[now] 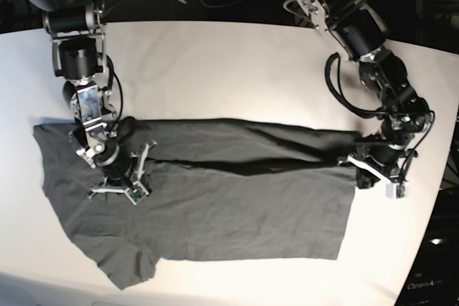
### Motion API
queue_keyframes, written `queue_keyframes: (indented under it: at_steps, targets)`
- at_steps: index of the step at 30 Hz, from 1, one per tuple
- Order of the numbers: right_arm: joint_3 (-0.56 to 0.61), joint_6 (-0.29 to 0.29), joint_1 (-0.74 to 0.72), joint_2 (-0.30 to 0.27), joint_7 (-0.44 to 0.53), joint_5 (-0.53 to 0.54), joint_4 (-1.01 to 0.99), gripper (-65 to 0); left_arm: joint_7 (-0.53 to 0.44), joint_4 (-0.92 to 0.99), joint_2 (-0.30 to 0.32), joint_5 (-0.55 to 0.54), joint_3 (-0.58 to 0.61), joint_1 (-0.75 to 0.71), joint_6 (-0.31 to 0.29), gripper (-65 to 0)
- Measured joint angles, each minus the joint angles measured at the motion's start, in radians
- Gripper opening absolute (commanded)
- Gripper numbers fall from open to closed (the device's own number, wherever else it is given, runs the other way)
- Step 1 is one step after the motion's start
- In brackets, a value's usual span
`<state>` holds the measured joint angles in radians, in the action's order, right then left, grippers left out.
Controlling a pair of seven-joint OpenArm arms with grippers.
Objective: Fold the T-shirt properly
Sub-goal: 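Lower the folded edge onto the shirt and open the right gripper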
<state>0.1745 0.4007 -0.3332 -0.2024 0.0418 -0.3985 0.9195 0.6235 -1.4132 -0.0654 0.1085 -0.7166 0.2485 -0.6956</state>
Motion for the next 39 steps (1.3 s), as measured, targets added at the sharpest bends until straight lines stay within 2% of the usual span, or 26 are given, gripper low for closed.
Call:
queue_keyframes:
  at_steps: [9,11,15,17,19,24,27,31,36,39]
  targets:
    - [-0.005,0.000,-0.010,0.000,0.000,0.000,0.003,-63.3,0.004,0.000,0.001,0.000,0.001,-0.003,0.000,-61.8]
    - [-0.005,0.000,-0.010,-0.003,0.000,0.000,0.003,-57.2,0.004,0.000,0.001,0.000,0.002,-0.002,0.000,-61.8]
    - [-0.010,-0.001,-0.010,-0.017,0.000,0.000,0.003,-33.8,0.008,0.000,0.001,0.003,0.004,-0.002,0.000,-60.3]
    - [-0.011,-0.004,-0.010,-0.017,0.000,0.000,0.003,-23.9,0.008,0.000,0.001,0.005,0.004,-0.002,0.000,-55.6]
    - [-0.010,-0.004,-0.010,-0.016,0.001,0.000,0.003,-18.3,0.008,0.000,0.001,0.004,0.004,-0.002,0.000,-48.2]
    - [-0.010,-0.004,-0.010,-0.016,0.000,0.000,0.005,-16.8,0.007,0.000,0.001,0.007,0.004,-0.002,0.000,-25.5]
    - [-0.010,0.000,-0.010,-0.028,0.000,0.000,0.006,-16.8,0.007,-0.003,0.001,0.006,0.004,-0.002,0.000,-17.9]
    - [-0.021,0.000,-0.002,-0.041,-0.004,-0.003,0.062,-16.8,0.007,-0.020,0.001,0.007,0.004,-0.003,0.000,-16.4]
    - [-0.087,0.000,0.000,-0.047,-0.048,0.001,0.135,-16.8,0.016,-0.084,0.001,0.005,0.004,-0.003,0.000,-16.3]
    - [-0.122,-0.004,0.020,-0.050,-0.039,0.003,0.173,-16.8,0.014,-0.108,-0.002,-0.002,0.006,-0.008,0.000,-16.6]
